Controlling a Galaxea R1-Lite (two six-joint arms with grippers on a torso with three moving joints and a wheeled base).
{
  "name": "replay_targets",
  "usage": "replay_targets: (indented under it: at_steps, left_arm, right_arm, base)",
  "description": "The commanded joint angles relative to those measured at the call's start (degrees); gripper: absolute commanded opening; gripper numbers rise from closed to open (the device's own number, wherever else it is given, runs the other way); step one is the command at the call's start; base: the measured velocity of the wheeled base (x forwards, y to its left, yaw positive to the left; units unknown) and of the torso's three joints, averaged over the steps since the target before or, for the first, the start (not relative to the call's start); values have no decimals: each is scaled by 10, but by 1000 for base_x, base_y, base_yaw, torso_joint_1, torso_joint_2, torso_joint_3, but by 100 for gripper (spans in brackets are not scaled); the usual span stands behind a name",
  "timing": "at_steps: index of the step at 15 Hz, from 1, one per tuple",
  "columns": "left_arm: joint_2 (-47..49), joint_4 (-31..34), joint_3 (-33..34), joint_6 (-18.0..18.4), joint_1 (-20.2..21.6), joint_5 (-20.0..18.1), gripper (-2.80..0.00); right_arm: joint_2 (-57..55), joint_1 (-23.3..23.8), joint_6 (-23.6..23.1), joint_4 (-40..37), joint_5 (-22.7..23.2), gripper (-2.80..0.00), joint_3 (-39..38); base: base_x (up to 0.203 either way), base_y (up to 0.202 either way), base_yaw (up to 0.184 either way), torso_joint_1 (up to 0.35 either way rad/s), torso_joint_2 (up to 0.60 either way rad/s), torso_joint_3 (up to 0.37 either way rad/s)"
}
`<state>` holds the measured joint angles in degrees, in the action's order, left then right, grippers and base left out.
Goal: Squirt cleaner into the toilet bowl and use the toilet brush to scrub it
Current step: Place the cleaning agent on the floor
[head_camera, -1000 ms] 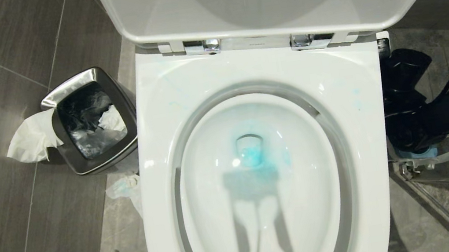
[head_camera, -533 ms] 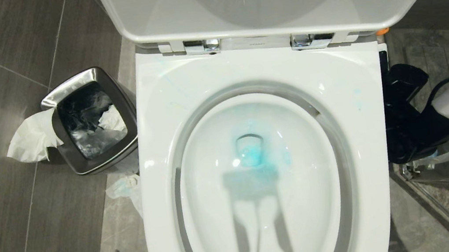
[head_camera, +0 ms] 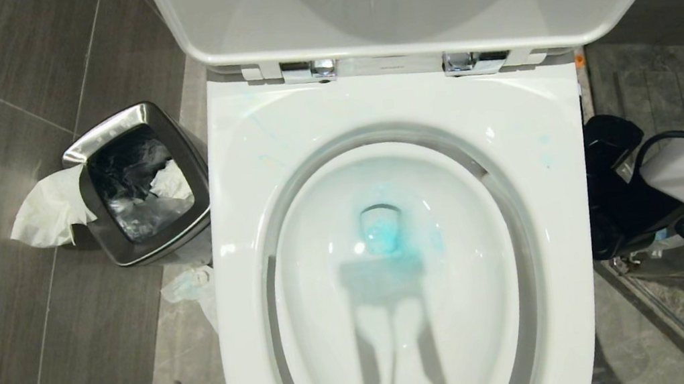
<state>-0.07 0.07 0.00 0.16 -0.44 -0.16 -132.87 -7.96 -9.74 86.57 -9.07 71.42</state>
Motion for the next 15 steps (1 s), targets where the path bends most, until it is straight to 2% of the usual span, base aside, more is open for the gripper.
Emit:
replay_targets:
  at_steps: [1,7,15]
  left_arm:
    - [1,0,0,0,0,0,-280]
    - [1,0,0,0,0,0,-280]
    - [1,0,0,0,0,0,-280]
  right_arm:
    - [-18,0,1,5,5,-280,3]
    - [-78,-2,2,11,18,-280,71]
    - [-105,-1,1,11,24,-280,96]
  base:
    - [0,0,0,0,0,0]
    - [0,0,0,0,0,0]
    - [0,0,0,0,0,0]
